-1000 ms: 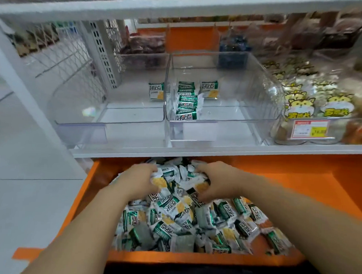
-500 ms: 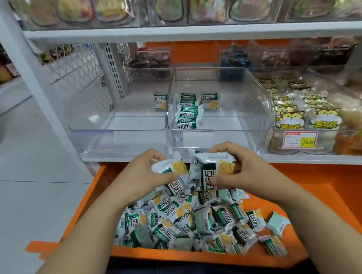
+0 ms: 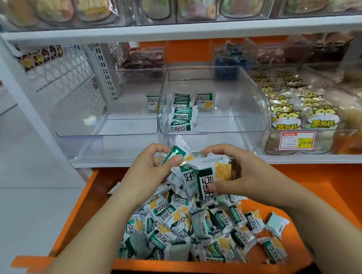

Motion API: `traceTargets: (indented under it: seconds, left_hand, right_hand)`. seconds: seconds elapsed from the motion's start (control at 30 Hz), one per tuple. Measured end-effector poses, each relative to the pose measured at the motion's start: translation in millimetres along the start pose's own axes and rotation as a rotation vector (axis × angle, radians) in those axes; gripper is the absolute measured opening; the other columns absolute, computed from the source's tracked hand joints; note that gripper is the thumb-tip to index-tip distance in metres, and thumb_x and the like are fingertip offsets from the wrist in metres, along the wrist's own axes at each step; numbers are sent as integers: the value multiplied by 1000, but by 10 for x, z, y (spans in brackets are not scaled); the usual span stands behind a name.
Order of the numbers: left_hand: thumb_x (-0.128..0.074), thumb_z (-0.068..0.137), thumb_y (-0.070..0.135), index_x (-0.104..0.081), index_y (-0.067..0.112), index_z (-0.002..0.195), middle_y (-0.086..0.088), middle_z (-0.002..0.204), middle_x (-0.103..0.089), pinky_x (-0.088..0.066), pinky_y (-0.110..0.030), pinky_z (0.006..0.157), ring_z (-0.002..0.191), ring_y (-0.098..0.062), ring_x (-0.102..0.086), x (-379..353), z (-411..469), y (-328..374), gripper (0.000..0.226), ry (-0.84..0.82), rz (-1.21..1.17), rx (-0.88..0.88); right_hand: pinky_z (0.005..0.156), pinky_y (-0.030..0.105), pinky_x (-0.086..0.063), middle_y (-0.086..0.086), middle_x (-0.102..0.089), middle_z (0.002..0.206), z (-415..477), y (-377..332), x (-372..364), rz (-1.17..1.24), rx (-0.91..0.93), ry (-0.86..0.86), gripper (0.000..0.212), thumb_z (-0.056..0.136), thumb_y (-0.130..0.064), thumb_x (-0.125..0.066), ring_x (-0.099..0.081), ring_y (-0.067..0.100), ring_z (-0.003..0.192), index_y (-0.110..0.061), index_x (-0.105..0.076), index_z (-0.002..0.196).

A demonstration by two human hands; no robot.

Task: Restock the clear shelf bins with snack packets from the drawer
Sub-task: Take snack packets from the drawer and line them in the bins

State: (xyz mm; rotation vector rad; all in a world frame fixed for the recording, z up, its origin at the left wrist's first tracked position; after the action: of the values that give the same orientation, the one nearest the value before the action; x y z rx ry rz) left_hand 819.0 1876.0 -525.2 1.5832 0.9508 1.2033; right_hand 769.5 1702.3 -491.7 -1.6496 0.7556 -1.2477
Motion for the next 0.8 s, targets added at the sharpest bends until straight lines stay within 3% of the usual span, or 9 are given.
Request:
traceTargets:
  seconds: [0.07,0.13,0.2,0.23,0.37,0.47,0.57,0.7,0.8]
  left_hand:
    - [-60,79,51,-56,34,97,-14,94,-70,-44,-29,69,63,-15,-50,0,-14,13,25,13,40,-24]
    - [-58,73,66,-61,38,101,-5,99,-71,-51,-36,87,78,-15,-63,-13,-13,7,39,-42,17,-39]
    - [-59,67,69,-61,34,111,-2,113,-68,-54,-38,88,93,-19,-68,-53,-17,-11,57,-134,-45,-25]
    - [-62,64,63,-59,32,116,-3,118,-66,-55,-35,87,95,-20,-68,-78,-28,-18,61,-178,-71,-15]
    - [-69,66,43,-47,31,127,7,120,-64,-54,-27,88,96,-9,-68,-107,-74,-1,65,-185,-7,-42]
    - [-69,80,32,-50,29,125,13,111,-67,-53,-19,79,87,-1,-68,-85,-52,28,49,-72,-2,-66]
    - [-65,87,24,-54,30,118,19,104,-67,-50,-12,66,78,3,-67,-64,-18,47,34,15,-83,-68]
    - [-67,85,26,-57,28,120,13,113,-66,-54,-37,89,90,-8,-68,-43,11,15,36,68,-127,-62]
    - [-67,86,29,-56,29,124,12,119,-63,-52,-43,93,96,-14,-68,-58,-10,34,39,57,-117,-95]
  right_hand:
    - [51,7,-40,-8,-55,97,-3,-40,16,-21,32,35,59,78,-7,-74,-54,-7,54,-31,-53,128]
    - [48,6,-36,-16,-51,72,0,-31,19,-18,53,46,62,79,-10,-74,-49,-2,48,-38,-50,129]
    - [46,6,-35,-19,-50,49,6,-14,15,29,44,55,59,81,-9,-72,-48,-2,45,-39,-48,127]
    - [48,6,-38,-22,-54,48,5,-17,15,73,42,68,56,82,-7,-70,-52,-5,47,-36,-50,125]
    - [58,12,-48,-16,-68,72,47,25,3,235,49,146,39,82,-6,-69,-62,-4,66,-27,-57,113]
    - [65,16,-51,-10,-72,83,112,91,-21,318,65,248,37,72,-21,-73,-66,3,77,-29,-61,106]
    - [62,12,-47,-16,-69,76,138,94,25,301,84,388,32,70,-30,-74,-61,-1,67,-32,-67,101]
    - [70,20,-55,-7,-74,89,147,125,49,368,48,369,32,71,-28,-74,-69,10,78,-24,-65,101]
    - [71,28,-57,-8,-72,95,103,128,63,286,43,304,28,77,-19,-74,-70,15,75,-20,-60,101]
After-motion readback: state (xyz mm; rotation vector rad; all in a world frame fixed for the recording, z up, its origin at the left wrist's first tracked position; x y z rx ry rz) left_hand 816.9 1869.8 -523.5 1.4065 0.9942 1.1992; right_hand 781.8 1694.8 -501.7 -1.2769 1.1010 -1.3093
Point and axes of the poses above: each hand's wrist, its own z-axis towards the middle knuckle, its own x-axis out of the back of the hand, y = z × x, the point moved 6 cm from there along z, towards the middle knuckle
